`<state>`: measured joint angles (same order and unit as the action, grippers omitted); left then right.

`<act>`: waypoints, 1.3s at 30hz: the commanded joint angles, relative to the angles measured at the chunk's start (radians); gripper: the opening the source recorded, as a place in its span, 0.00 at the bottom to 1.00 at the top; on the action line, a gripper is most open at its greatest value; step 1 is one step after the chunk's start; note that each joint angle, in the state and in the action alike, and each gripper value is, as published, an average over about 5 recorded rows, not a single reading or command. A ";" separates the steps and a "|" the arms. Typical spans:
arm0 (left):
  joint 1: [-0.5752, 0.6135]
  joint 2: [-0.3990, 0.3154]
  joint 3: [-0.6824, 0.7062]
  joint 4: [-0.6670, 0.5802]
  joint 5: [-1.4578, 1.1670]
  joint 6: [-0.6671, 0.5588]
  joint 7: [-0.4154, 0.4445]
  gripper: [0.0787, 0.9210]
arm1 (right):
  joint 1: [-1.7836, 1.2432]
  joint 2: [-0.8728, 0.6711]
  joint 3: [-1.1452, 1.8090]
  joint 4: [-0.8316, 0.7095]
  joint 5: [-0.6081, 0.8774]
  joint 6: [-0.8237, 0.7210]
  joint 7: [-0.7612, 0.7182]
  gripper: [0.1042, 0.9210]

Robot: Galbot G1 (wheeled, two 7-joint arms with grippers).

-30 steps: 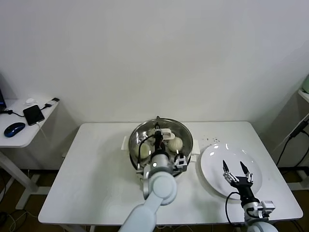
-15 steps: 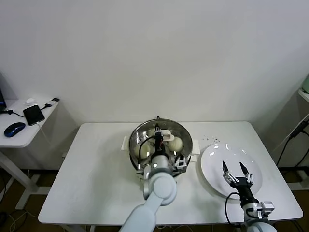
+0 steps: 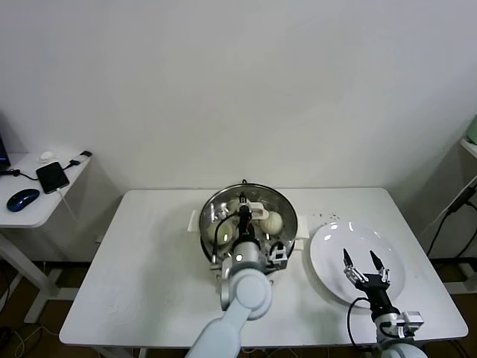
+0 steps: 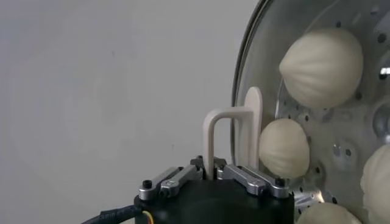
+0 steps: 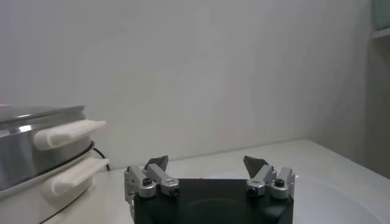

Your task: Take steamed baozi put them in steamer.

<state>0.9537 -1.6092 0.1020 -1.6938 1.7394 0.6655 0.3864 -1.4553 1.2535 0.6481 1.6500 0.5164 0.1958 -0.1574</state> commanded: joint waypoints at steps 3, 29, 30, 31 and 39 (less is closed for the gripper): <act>0.026 -0.049 0.005 -0.055 -0.031 -0.051 -0.006 0.16 | 0.002 0.000 0.001 0.001 0.000 0.000 0.000 0.88; 0.291 0.041 -0.056 -0.429 -0.048 -0.089 -0.006 0.88 | -0.006 0.011 0.001 0.016 0.005 0.000 0.000 0.88; 0.315 0.053 -0.068 -0.458 -0.059 -0.091 -0.012 0.88 | -0.009 0.012 0.000 0.019 0.007 -0.001 0.000 0.88; 0.337 0.065 -0.080 -0.485 -0.078 -0.092 -0.019 0.88 | -0.014 0.013 -0.001 0.022 0.008 -0.003 0.001 0.88; 0.415 0.103 -0.222 -0.532 -0.364 -0.150 -0.185 0.88 | -0.046 0.017 -0.028 0.052 -0.010 0.000 -0.045 0.88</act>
<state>1.2485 -1.6080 0.0191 -2.0920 1.6379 0.5700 0.3434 -1.4778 1.2661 0.6376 1.6816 0.5149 0.1886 -0.1633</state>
